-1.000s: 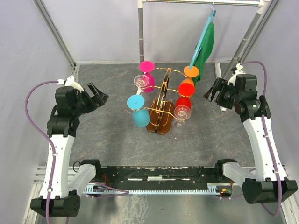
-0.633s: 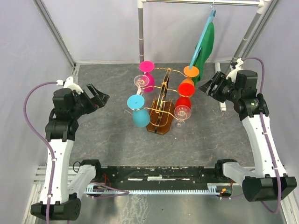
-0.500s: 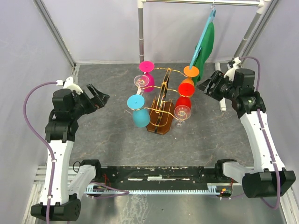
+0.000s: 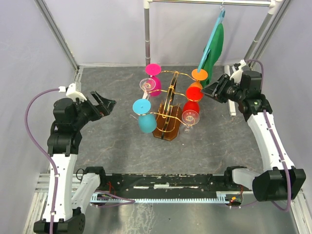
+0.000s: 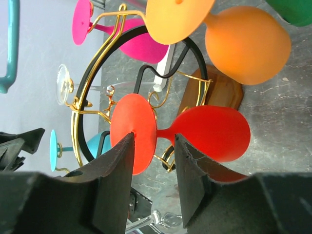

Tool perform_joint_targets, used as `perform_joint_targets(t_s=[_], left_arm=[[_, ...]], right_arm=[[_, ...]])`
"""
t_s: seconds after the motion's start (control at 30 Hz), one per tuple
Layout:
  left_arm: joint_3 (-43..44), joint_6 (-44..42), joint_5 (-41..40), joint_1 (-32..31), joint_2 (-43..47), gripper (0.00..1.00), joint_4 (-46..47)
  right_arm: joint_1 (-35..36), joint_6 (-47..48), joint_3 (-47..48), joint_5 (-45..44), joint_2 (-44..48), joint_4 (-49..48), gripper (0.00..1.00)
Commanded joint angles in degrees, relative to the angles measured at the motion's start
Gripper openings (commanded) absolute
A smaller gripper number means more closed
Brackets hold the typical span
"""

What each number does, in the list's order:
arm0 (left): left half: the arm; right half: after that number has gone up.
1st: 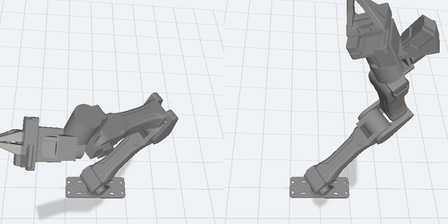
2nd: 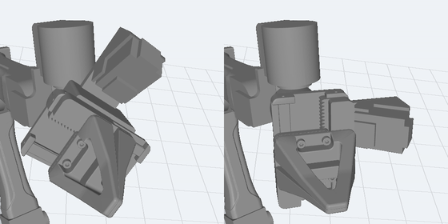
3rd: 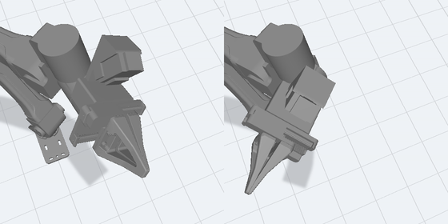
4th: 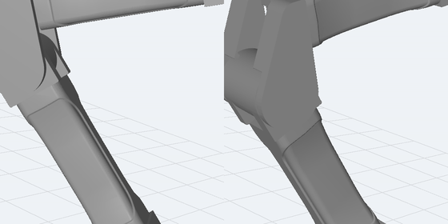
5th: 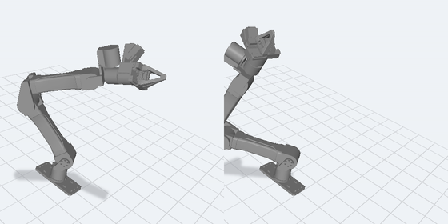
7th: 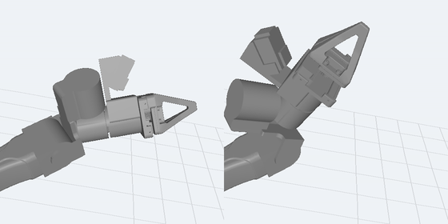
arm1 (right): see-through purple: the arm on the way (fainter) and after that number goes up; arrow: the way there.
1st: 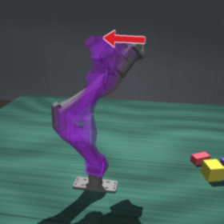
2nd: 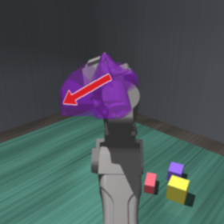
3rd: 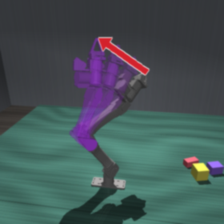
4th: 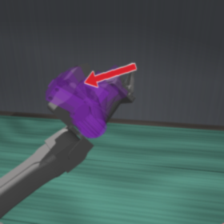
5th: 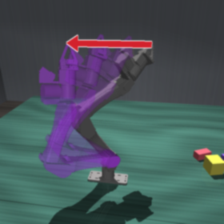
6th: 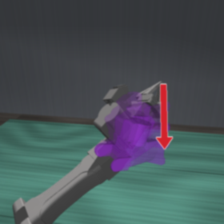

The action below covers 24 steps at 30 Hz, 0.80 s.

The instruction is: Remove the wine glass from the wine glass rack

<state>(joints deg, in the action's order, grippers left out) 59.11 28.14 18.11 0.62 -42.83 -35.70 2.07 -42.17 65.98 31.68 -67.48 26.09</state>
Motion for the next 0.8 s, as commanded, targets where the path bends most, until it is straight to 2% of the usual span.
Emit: perform_joint_targets(t_s=[0.0,0.1,0.3,0.6,0.77], left_arm=[[-0.17,0.47,1.65,0.04,-0.24,0.99,2.16],[-1.61,0.34,1.86,0.08,0.53,0.99,2.79],[-2.11,0.10,1.72,0.01,1.54,0.99,3.51],[-3.09,-0.42,0.55,0.05,1.47,0.99,3.10],[-3.55,-0.06,0.51,0.08,1.01,0.99,2.85]], right_arm=[[-0.09,-1.10,0.07,4.04,-0.39,-5.19,0.45],[-0.09,-1.03,0.21,5.08,-1.10,-5.17,0.45],[-0.06,-1.03,0.20,6.12,-1.28,-5.35,0.37],[-0.07,-3.83,-0.52,9.69,-1.74,-9.28,0.19],[0.19,-4.90,-0.81,11.98,-3.06,-10.91,0.19]])
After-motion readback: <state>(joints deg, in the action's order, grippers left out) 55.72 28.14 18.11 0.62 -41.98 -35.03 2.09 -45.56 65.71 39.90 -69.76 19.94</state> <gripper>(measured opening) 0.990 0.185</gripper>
